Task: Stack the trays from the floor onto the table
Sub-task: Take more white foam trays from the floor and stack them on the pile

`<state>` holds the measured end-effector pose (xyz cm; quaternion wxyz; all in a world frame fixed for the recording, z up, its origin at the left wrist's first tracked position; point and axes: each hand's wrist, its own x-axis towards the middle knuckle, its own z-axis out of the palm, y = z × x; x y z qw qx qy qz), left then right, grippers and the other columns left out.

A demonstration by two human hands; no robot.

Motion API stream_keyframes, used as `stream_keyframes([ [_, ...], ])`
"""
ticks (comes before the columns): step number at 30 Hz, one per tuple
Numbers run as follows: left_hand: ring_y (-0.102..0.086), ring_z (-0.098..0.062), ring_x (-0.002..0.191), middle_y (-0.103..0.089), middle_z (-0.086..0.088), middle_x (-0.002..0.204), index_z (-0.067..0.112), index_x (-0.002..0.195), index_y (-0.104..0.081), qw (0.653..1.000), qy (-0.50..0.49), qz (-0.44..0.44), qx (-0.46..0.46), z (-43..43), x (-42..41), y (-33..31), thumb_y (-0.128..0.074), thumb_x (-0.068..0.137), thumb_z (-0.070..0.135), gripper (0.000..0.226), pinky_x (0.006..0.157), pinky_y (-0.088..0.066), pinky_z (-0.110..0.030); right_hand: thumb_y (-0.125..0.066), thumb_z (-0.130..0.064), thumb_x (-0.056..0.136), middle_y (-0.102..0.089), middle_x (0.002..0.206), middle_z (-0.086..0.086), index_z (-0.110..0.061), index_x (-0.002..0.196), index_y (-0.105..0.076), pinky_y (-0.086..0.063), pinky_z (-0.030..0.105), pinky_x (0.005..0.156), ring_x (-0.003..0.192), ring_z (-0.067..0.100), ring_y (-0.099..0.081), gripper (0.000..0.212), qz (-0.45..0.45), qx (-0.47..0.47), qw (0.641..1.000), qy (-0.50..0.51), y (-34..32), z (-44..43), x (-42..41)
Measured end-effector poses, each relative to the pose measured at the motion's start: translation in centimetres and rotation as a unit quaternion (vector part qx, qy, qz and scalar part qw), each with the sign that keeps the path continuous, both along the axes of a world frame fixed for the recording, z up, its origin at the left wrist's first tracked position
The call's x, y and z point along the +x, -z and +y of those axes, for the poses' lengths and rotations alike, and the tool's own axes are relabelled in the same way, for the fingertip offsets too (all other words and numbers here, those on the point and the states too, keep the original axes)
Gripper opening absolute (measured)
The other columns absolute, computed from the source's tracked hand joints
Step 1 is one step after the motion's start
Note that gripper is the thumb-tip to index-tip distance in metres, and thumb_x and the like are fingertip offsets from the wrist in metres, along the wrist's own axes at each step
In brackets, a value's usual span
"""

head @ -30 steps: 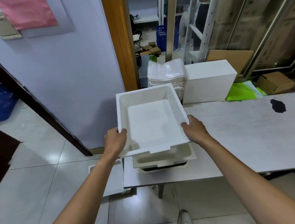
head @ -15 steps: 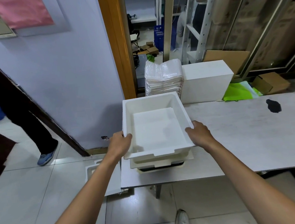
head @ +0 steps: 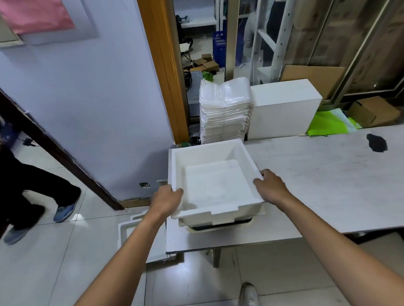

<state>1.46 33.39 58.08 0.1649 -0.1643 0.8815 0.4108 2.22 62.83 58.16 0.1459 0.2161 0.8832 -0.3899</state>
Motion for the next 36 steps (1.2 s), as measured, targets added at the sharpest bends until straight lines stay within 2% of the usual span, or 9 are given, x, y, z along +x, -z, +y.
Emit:
stream_keyframes([
  [5,-0.059,-0.019,0.078,-0.069,-0.003,0.094,0.012,0.104,-0.070,0.998,-0.017,-0.001,0.063,0.0,0.1,0.3,-0.054,0.093,0.021,0.022,0.065,-0.044,-0.028,-0.046,-0.026,0.094,-0.061,0.110,0.002,-0.017,0.119,-0.053,-0.051,0.038,0.083,0.103,0.028,-0.058,0.028,0.000,-0.011,1.000,0.006,0.3,-0.1,-0.2],
  [9,-0.064,-0.020,0.095,-0.068,-0.003,0.113,0.017,0.118,-0.061,0.993,-0.031,-0.007,0.112,0.1,0.2,0.2,-0.055,0.093,0.018,0.025,0.073,-0.057,-0.035,-0.048,-0.026,0.092,-0.062,0.098,-0.002,-0.018,0.106,-0.058,-0.043,0.031,0.066,0.091,0.023,-0.058,0.019,0.008,-0.020,1.000,-0.005,0.1,0.0,-0.8],
  [12,-0.064,-0.022,0.099,-0.063,-0.002,0.120,0.018,0.132,-0.050,0.991,-0.049,-0.019,0.124,0.3,0.0,0.2,-0.056,0.092,0.023,0.041,0.069,-0.062,-0.042,-0.048,-0.025,0.090,-0.063,0.094,0.001,-0.016,0.090,-0.057,-0.041,0.030,0.061,0.083,0.022,-0.058,0.012,0.009,-0.029,0.999,-0.010,-0.1,0.3,-1.3],
  [17,-0.059,-0.016,0.086,-0.062,-0.004,0.109,0.012,0.113,-0.053,0.991,-0.095,0.018,0.098,0.7,-0.8,0.4,-0.055,0.095,0.023,0.021,0.083,-0.055,-0.042,-0.048,-0.024,0.091,-0.062,0.092,0.000,-0.015,0.092,-0.059,-0.044,0.030,0.063,0.085,0.022,-0.059,0.014,0.021,-0.041,0.999,-0.002,-0.2,0.2,-2.0],
  [21,-0.059,-0.023,0.100,-0.057,-0.006,0.117,0.012,0.126,-0.048,0.991,-0.087,0.004,0.105,0.7,-1.2,0.3,-0.055,0.099,0.024,0.030,0.080,-0.054,-0.038,-0.048,-0.024,0.091,-0.063,0.092,0.002,-0.013,0.088,-0.057,-0.049,0.031,0.063,0.083,0.022,-0.060,0.015,0.017,-0.054,0.998,0.000,0.2,0.1,-2.3],
  [25,-0.059,-0.026,0.108,-0.058,-0.005,0.121,0.013,0.133,-0.047,0.992,-0.082,-0.001,0.100,0.7,-1.4,0.9,-0.055,0.098,0.026,0.038,0.095,-0.054,-0.047,-0.048,-0.025,0.092,-0.063,0.095,0.003,-0.011,0.094,-0.059,-0.045,0.030,0.063,0.085,0.024,-0.059,0.017,0.011,-0.050,0.999,-0.004,0.7,0.2,-2.5],
  [28,-0.062,-0.026,0.105,-0.061,-0.004,0.116,0.013,0.132,-0.050,0.992,-0.080,0.000,0.101,0.6,-1.4,1.2,-0.055,0.096,0.024,0.038,0.095,-0.055,-0.048,-0.048,-0.024,0.091,-0.062,0.094,0.003,-0.012,0.092,-0.057,-0.043,0.031,0.066,0.087,0.025,-0.058,0.015,0.007,-0.046,0.999,-0.005,1.0,0.3,-2.8],
  [32,-0.062,-0.027,0.108,-0.063,-0.003,0.122,0.016,0.137,-0.049,0.992,-0.073,-0.002,0.099,0.3,-1.5,1.6,-0.053,0.092,0.027,0.047,0.094,-0.055,-0.050,-0.048,-0.024,0.091,-0.061,0.090,0.004,-0.015,0.084,-0.053,-0.041,0.030,0.063,0.081,0.024,-0.055,0.012,0.001,-0.045,0.999,-0.009,1.3,0.3,-3.1],
  [36,-0.063,-0.025,0.105,-0.063,-0.001,0.121,0.018,0.136,-0.051,0.993,-0.072,0.003,0.097,0.1,-1.6,1.9,-0.052,0.092,0.027,0.045,0.089,-0.058,-0.050,-0.048,-0.026,0.090,-0.064,0.097,0.005,-0.012,0.095,-0.059,-0.044,0.031,0.067,0.091,0.028,-0.060,0.019,-0.003,-0.039,0.999,-0.009,1.7,0.5,-3.2],
])
